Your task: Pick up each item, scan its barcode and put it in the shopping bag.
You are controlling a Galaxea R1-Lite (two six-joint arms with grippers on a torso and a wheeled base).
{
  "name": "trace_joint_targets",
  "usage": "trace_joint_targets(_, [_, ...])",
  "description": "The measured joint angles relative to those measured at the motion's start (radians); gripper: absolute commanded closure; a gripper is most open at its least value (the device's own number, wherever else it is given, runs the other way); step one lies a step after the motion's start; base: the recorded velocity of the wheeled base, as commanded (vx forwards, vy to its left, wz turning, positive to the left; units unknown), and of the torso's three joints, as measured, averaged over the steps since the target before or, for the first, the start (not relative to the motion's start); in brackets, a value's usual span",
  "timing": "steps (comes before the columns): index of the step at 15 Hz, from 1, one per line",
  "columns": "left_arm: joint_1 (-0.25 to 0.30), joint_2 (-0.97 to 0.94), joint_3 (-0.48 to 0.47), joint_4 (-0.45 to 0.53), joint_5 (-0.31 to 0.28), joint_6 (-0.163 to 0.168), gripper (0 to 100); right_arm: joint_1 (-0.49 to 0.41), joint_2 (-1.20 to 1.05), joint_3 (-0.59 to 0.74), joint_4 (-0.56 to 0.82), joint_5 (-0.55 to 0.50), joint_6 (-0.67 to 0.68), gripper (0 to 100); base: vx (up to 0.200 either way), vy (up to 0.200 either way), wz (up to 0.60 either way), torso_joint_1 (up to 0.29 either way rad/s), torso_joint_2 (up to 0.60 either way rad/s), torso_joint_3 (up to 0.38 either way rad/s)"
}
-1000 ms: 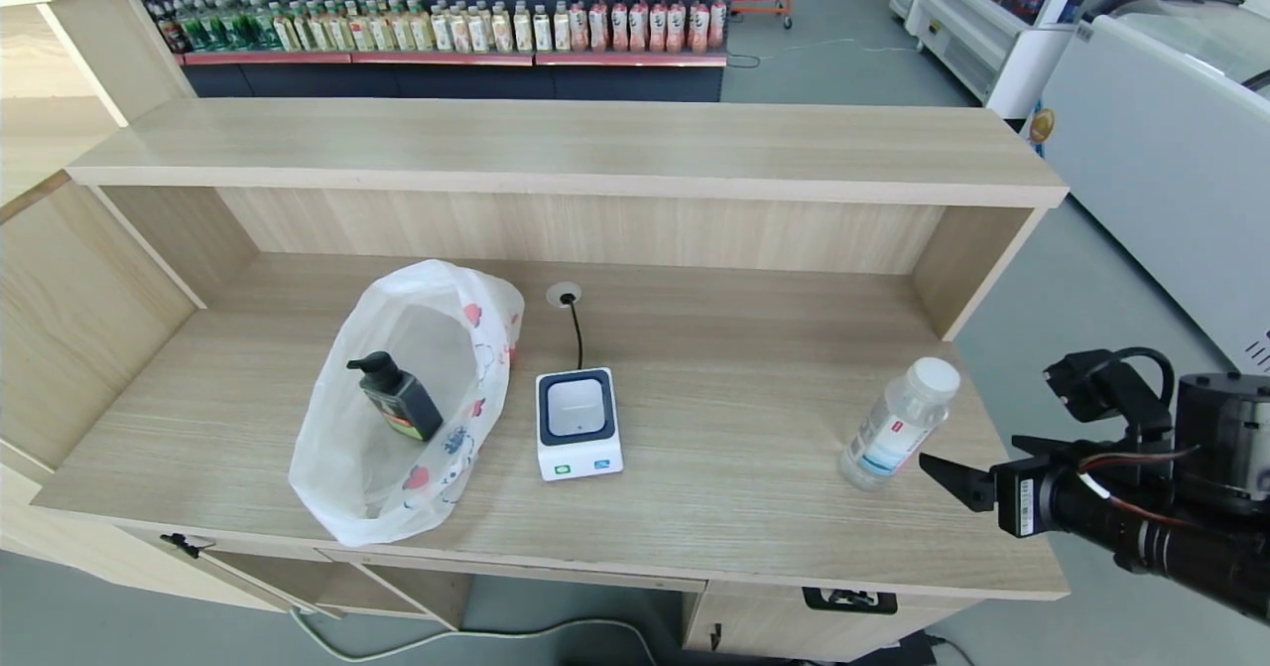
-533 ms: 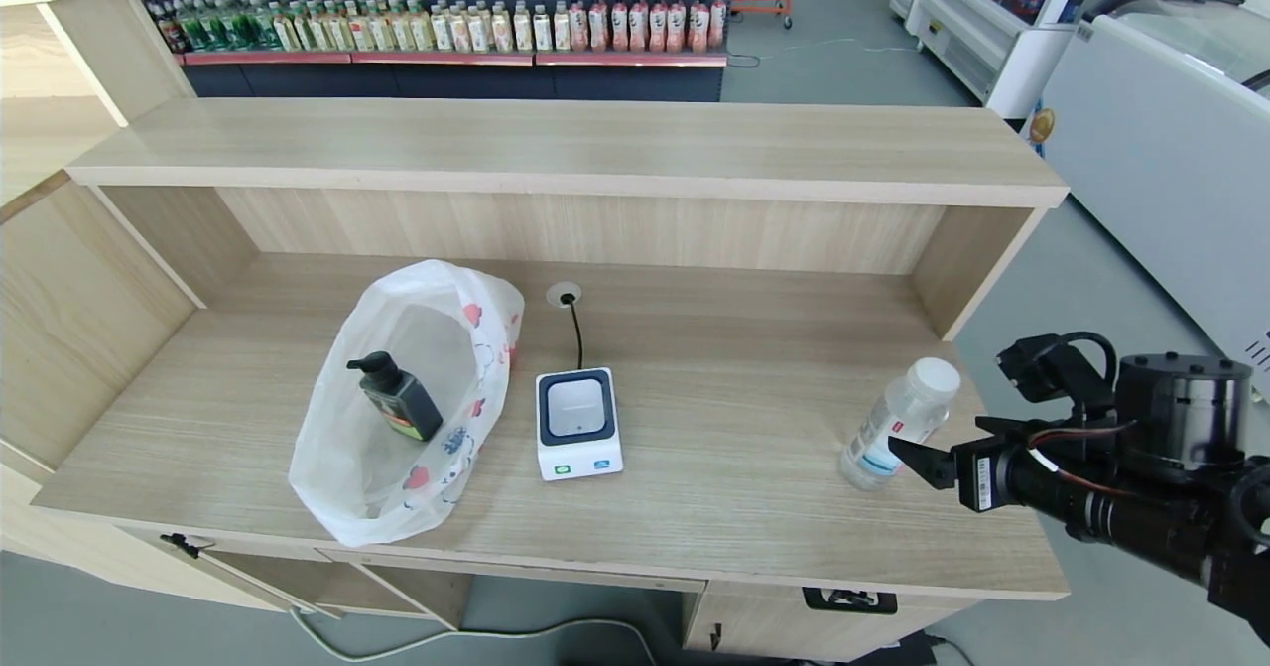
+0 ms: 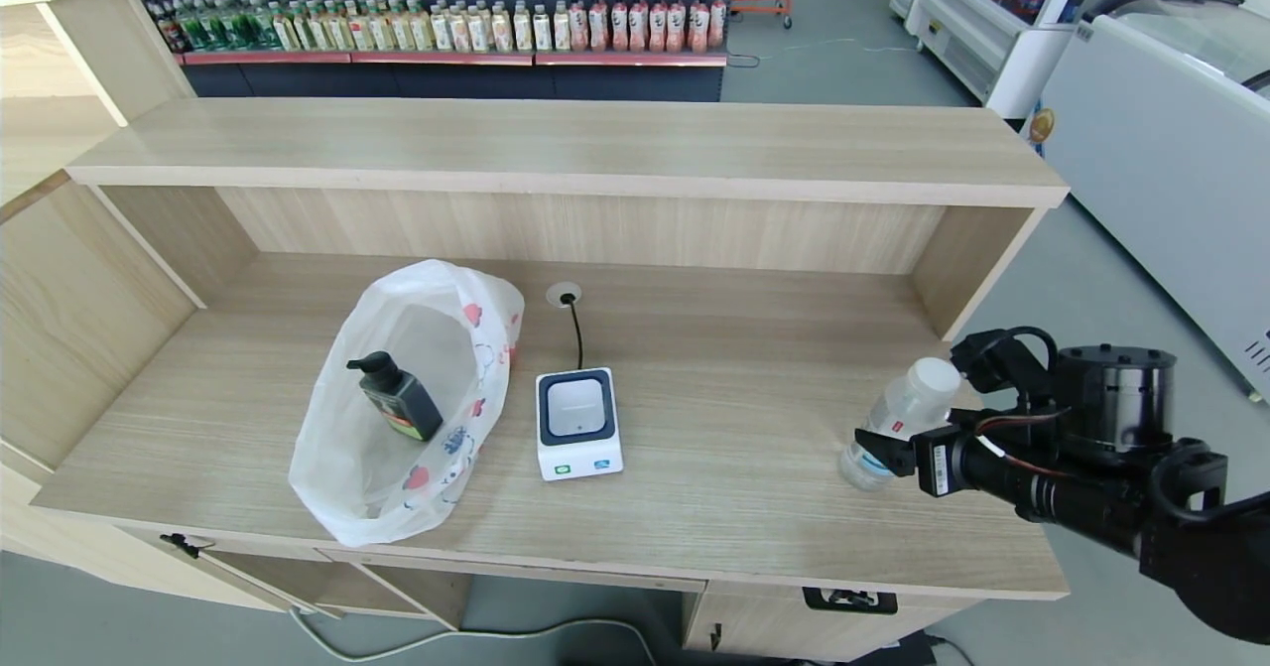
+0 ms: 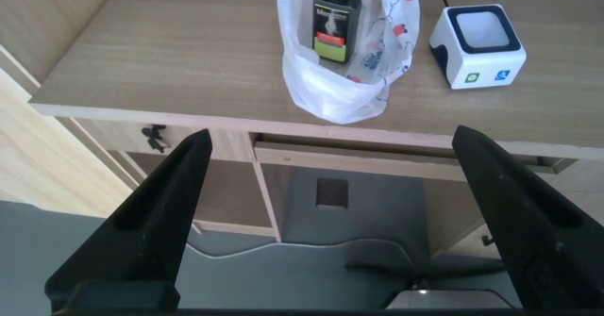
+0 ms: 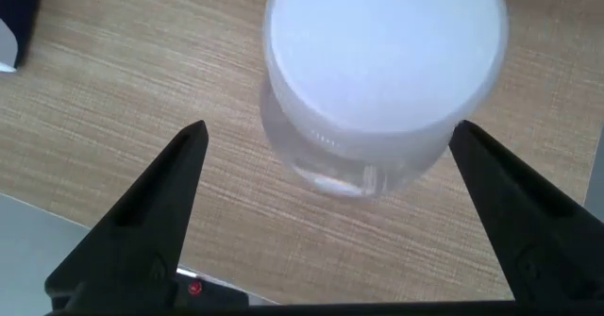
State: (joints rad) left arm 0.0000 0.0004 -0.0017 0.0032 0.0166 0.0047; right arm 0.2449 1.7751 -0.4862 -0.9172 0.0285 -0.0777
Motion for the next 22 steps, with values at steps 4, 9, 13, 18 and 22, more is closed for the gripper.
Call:
trace_joint_targets(4, [0.0, 0.0, 0.0, 0.0, 0.0, 0.0, 0, 0.016, 0.054, -0.05, 0.0, 0.0, 0.0, 0, 0.0, 0.0, 0.0, 0.0, 0.0, 0.0])
trace_joint_targets(9, [0.0, 0.0, 0.0, 0.0, 0.0, 0.0, 0, 0.026, 0.105, -0.082, -0.024, 0.004, 0.0, 0, 0.0, 0.0, 0.0, 0.0, 0.0, 0.0])
trace_joint_targets(13, [0.0, 0.0, 0.0, 0.0, 0.0, 0.0, 0, 0.039, 0.139, -0.11, -0.037, 0.004, 0.001, 0, 0.0, 0.0, 0.0, 0.0, 0.0, 0.0])
trace_joint_targets(18, [0.0, 0.0, 0.0, 0.0, 0.0, 0.0, 0, 0.052, 0.167, -0.16, -0.042, 0.007, 0.002, 0, 0.0, 0.0, 0.0, 0.0, 0.0, 0.0])
trace_joint_targets(22, [0.0, 0.0, 0.0, 0.0, 0.0, 0.0, 0, 0.054, 0.168, -0.163, -0.097, 0.024, -0.012, 100, 0.0, 0.0, 0.0, 0.0, 0.0, 0.0])
